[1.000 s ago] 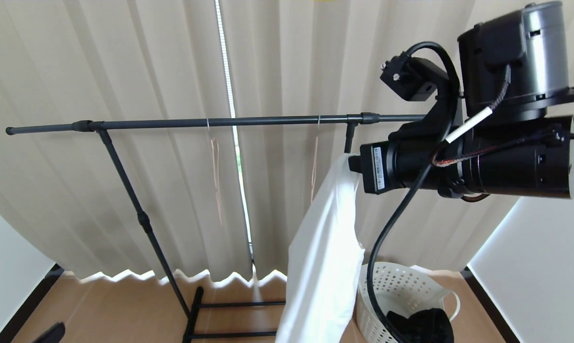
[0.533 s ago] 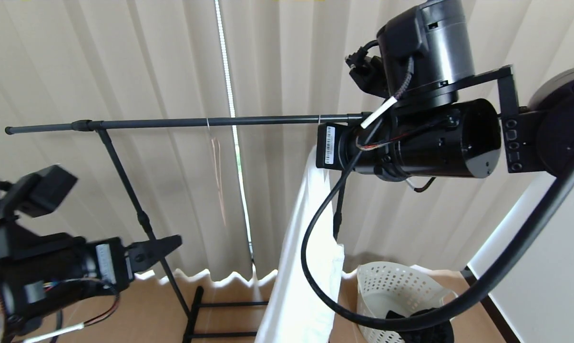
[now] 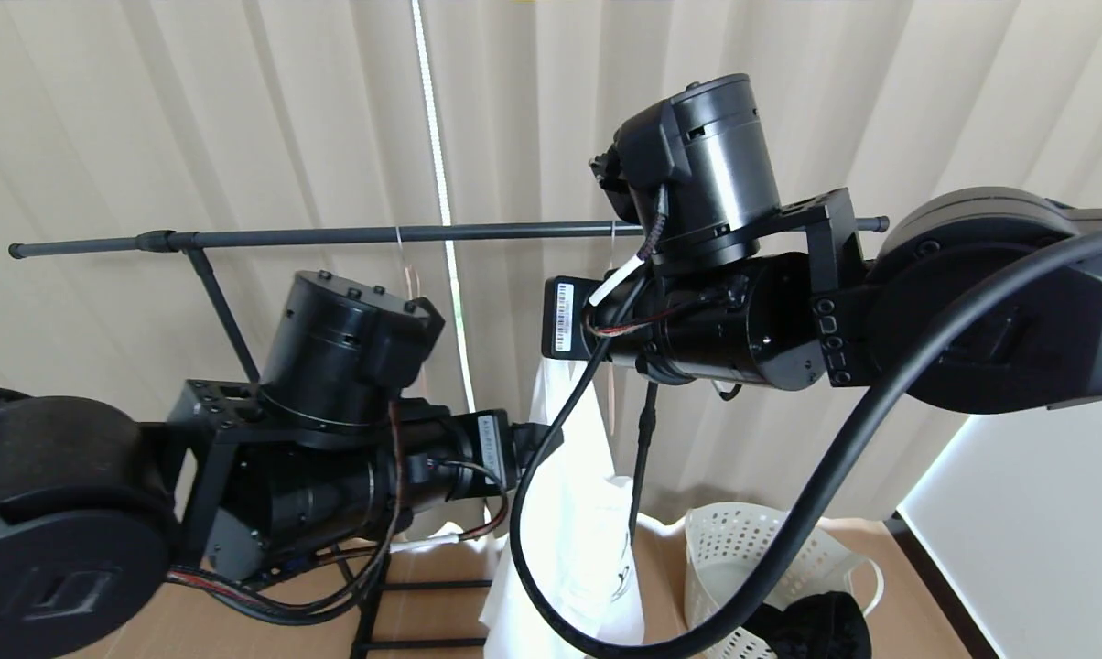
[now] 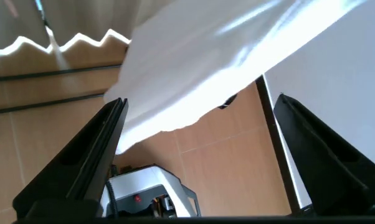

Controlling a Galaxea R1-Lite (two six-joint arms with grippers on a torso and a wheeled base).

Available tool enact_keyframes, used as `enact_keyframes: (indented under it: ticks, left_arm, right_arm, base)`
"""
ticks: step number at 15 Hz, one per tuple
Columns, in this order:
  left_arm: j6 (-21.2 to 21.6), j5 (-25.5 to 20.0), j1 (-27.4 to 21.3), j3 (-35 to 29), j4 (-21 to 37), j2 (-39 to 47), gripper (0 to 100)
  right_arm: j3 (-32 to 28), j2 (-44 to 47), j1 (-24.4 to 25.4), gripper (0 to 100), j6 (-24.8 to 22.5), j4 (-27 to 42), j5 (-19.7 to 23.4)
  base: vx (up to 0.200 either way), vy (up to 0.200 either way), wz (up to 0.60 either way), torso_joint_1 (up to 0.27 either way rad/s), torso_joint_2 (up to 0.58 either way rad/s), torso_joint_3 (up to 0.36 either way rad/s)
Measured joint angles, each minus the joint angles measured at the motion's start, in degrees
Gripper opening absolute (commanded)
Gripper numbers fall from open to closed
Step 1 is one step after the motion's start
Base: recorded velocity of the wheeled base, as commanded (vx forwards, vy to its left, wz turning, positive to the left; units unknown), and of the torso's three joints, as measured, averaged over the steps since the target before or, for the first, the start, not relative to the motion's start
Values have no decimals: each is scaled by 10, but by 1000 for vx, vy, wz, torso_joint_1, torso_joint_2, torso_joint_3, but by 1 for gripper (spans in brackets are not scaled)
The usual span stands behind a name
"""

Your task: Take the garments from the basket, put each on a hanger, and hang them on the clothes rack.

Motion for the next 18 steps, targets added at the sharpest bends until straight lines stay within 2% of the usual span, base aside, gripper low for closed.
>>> enact_keyframes:
  ticks: [3,7,11,18]
  left_arm:
    - [-1,5,-8,-17,-22,36,100]
    - [-1,95,-6,-52,-24,76,100]
    - [1,140,8,-56,-24,85,100]
    - [2,150,24,-32,-23,75,100]
  right_arm:
    - [1,5,1,0,0,0,0]
    - [2,5,1,0,0,1,-1]
    - [4,1,1,0,0,2,-6]
    - [7,-1,0,0,0,1,-16]
  base:
    - [0,0,0,0,0,0]
    - [0,0,0,0,0,0]
    - [0,0,0,0,0,0]
    - [0,0,0,0,0,0]
